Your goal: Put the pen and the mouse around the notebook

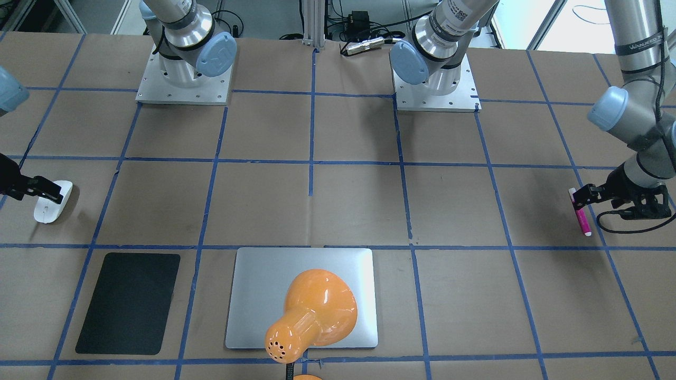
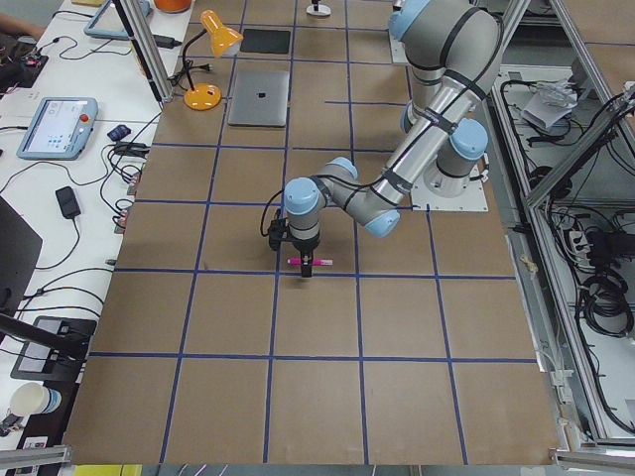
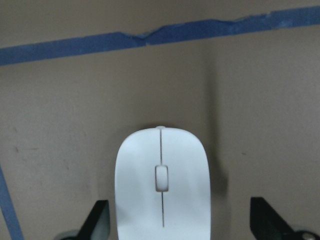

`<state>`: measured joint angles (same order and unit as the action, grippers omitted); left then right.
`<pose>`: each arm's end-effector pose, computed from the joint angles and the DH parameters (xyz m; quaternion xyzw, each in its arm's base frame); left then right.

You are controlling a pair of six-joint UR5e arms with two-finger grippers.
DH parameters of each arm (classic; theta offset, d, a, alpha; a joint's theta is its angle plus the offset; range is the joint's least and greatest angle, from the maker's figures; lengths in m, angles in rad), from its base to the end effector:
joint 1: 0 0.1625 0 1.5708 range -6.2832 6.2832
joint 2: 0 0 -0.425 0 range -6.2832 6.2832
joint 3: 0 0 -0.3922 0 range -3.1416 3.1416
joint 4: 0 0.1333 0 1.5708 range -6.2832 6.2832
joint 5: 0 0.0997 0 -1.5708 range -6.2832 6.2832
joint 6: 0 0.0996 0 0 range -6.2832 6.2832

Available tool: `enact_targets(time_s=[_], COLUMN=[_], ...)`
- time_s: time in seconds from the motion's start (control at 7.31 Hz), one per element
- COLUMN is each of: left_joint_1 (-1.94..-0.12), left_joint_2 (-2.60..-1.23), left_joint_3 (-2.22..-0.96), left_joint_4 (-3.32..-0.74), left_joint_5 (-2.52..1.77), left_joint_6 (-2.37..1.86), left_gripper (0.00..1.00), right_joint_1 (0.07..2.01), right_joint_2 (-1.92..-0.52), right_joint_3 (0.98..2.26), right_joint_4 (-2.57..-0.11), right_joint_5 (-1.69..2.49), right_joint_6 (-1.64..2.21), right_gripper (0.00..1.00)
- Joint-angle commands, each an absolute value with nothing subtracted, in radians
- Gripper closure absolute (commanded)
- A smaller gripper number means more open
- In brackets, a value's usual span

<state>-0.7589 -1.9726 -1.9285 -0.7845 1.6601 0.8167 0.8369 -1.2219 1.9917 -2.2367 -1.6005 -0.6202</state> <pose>0.3156 -0.4708 0.1871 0.0018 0.9989 0.0233 0.0404 -0.2486 -0.4703 0.1796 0.0560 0.9970 0.0498 0.0210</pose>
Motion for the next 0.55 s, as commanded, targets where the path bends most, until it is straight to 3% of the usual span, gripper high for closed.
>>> enact_targets(time_s=[0.0,0.14,0.41], left_joint_1=[-0.746,-0.749,-0.750], left_joint_2=[-1.990,-1.994,-2.000], left_joint_3=[-1.931,-1.930,-1.934], left_joint_4=[-0.781,-0.785,-0.787], left_joint_5=[1.605,1.618,1.606], left_joint_6=[0.821,0.819,0.827], left_gripper=[0.06,0.22,0.25], right_joint_1=[0.836,0.836,0.836], right_joint_2=[-1.207,-1.204,-1.203], right_joint_3=[1.993,1.994,1.994], right_joint_4=[-2.249,-2.249,-2.249], right_joint_5=[-1.595,-1.595,-1.597], right_joint_6=[-0.620,-0.620,-0.623], right_gripper=[0.00,0.00,0.25])
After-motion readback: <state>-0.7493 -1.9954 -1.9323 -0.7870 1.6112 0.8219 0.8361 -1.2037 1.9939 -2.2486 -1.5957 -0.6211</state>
